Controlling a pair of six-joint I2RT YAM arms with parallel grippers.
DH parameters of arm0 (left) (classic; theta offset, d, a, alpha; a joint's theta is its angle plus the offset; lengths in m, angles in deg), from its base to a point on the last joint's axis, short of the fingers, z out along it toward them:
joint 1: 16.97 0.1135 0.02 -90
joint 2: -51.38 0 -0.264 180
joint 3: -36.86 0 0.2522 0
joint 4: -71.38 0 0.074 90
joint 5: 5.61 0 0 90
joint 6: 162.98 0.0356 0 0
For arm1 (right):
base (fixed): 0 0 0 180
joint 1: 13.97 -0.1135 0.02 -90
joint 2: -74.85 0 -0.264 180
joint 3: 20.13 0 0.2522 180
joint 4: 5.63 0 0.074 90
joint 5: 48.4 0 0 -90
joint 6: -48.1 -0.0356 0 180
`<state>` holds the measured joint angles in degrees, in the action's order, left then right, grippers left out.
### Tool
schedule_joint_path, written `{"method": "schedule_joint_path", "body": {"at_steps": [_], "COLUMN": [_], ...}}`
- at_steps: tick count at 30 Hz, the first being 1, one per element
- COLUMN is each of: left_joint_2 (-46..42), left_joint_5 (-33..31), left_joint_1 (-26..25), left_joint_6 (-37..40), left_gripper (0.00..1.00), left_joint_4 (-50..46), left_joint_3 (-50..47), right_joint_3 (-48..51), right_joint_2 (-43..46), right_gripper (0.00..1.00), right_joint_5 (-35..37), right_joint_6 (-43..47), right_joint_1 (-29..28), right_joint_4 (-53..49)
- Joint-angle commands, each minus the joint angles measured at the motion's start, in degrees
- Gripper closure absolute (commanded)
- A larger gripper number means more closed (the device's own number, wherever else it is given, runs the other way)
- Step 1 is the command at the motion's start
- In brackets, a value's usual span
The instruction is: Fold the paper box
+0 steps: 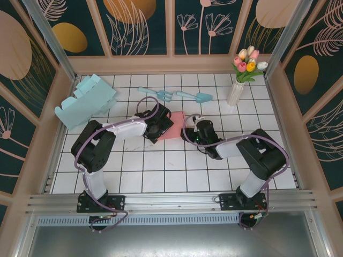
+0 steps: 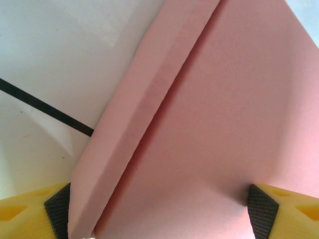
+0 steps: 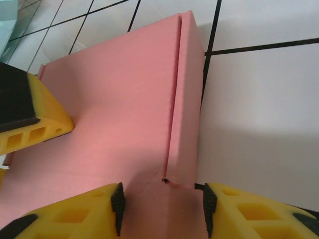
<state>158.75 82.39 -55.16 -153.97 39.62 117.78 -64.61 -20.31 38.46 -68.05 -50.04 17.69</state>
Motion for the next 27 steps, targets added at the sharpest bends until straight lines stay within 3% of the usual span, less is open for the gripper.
{"method": "schedule_joint_path", "body": {"at_steps": [1, 27], "left_joint_2": [1.5, 2.7], "left_joint_5": [-3.4, -7.6], "left_joint_1": [1.0, 1.1], "left_joint_6": [0.3, 3.0], "left_gripper": [0.12, 0.11], "left_joint_4": [-3.4, -7.8], "left_joint_3": [-1.0, 0.4], "right_joint_3": [1.5, 0.7], "right_joint_2": [1.0, -0.2], "right_gripper": [0.56, 0.59], "right_joint_5": [-2.6, 3.8], "right_joint_6": [-0.5, 0.1], "right_joint_1": [-1.4, -2.6], "right_joint_4": [-2.3, -4.0]}}
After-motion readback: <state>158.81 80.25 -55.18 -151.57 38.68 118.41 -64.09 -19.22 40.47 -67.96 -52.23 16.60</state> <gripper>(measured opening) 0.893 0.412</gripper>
